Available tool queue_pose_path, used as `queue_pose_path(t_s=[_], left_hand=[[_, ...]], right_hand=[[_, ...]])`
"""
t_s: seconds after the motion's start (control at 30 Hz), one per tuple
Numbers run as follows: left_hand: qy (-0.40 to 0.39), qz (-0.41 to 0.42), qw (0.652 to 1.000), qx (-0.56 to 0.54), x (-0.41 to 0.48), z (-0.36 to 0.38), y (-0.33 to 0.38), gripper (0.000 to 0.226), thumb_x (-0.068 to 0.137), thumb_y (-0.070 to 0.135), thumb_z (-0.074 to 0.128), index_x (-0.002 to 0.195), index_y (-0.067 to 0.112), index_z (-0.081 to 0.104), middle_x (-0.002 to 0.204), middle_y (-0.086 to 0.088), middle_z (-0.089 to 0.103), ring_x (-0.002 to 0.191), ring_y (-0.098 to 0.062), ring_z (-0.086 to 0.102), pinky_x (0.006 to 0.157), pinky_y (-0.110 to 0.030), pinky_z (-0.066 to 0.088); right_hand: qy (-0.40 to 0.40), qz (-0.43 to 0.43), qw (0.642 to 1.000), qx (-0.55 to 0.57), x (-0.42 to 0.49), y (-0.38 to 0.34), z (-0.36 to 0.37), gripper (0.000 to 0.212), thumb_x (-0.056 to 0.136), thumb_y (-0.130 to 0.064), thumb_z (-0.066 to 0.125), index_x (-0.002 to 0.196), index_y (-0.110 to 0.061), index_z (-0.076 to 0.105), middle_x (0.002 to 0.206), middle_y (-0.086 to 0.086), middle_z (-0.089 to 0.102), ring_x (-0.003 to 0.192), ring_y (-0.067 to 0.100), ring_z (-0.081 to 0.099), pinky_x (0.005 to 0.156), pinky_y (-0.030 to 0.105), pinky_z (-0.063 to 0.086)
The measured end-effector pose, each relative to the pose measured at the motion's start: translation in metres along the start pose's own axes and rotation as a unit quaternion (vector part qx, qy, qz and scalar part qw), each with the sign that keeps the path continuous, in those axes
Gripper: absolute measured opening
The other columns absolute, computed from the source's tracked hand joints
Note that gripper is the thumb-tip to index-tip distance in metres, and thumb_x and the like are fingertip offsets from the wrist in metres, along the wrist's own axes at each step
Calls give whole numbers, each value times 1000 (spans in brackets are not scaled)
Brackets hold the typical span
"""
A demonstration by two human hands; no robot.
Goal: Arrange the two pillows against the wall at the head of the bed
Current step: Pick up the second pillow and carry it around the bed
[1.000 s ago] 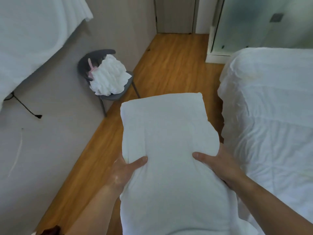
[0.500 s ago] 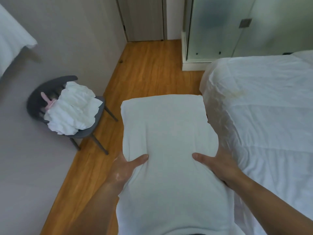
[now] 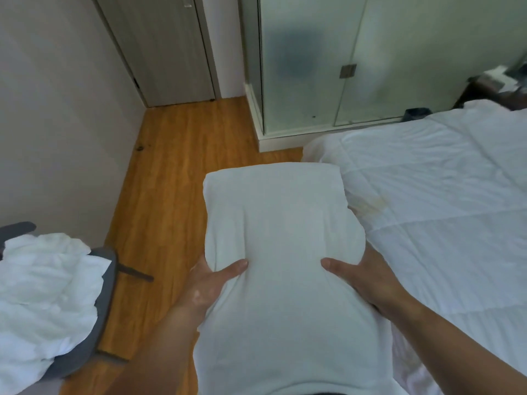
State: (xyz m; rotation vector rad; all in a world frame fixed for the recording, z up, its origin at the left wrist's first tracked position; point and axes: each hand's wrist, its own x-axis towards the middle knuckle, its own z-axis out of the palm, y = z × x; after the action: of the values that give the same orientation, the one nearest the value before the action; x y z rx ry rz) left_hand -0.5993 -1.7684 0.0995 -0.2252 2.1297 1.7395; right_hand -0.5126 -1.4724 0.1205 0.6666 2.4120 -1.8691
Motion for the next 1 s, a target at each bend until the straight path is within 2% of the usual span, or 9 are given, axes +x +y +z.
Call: queue_pose_path(t_s=[0.1,0.17,0.3,0.37,0.47,0.7,0.83,0.93,1.0], left_hand=[[-24,5,1000,10,57,-12,32,149,30,82,87,158,24,38,151,5,55,138,-24,53,117,-47,41],[-33,15,999,9,94,-18,52,146,30,80,88,156,23,41,146,6,58,136,-23,55,116,-45,42],[-51,29,998,4,169,-25,85,145,34,76,90,159,23,36,149,6,55,140,-21,51,119,-45,38],[-60,31,998,11,207,-25,99,145,35,74,92,159,23,35,151,7,53,140,-20,50,120,-43,36],[-59,36,997,19,267,-18,125,140,43,68,92,161,22,31,154,8,47,140,-19,47,120,-41,34],[-37,36,997,62,413,-2,198,146,35,80,87,159,24,34,155,4,52,141,-25,50,119,-50,38],[-40,48,995,77,480,13,242,141,41,76,87,160,20,34,154,3,51,141,-27,50,119,-47,37],[-51,38,996,62,536,20,265,119,59,57,92,158,20,37,147,6,55,138,-26,51,117,-43,38],[-61,40,995,63,576,26,277,126,54,62,93,158,21,36,148,7,54,138,-24,51,118,-43,37]], right_hand=[[32,0,999,9,43,-24,13,70,69,-35,92,127,-42,53,108,-26,67,95,-15,64,74,9,48],[52,-3,999,16,74,-38,22,71,70,-32,92,129,-38,53,110,-25,67,86,-24,62,65,5,47],[78,12,997,21,141,-60,37,56,70,-30,93,113,-43,59,105,-23,69,89,-13,65,66,9,46],[84,12,996,24,178,-65,43,59,68,-33,93,117,-41,61,108,-21,71,94,-10,65,70,13,47],[92,13,995,45,237,-74,47,66,69,-31,93,126,-34,61,107,-22,72,86,-18,66,63,6,50],[78,25,995,61,392,-119,31,60,69,-31,93,119,-38,60,99,-25,72,80,-23,64,62,4,48],[79,35,995,58,463,-142,23,62,67,-36,94,119,-38,61,104,-23,71,83,-18,66,70,14,49],[96,49,992,61,513,-154,22,67,64,-42,94,122,-37,62,107,-19,73,96,-3,68,79,25,52],[109,57,990,64,548,-161,22,69,63,-44,94,124,-37,61,109,-19,73,100,2,68,82,29,52]])
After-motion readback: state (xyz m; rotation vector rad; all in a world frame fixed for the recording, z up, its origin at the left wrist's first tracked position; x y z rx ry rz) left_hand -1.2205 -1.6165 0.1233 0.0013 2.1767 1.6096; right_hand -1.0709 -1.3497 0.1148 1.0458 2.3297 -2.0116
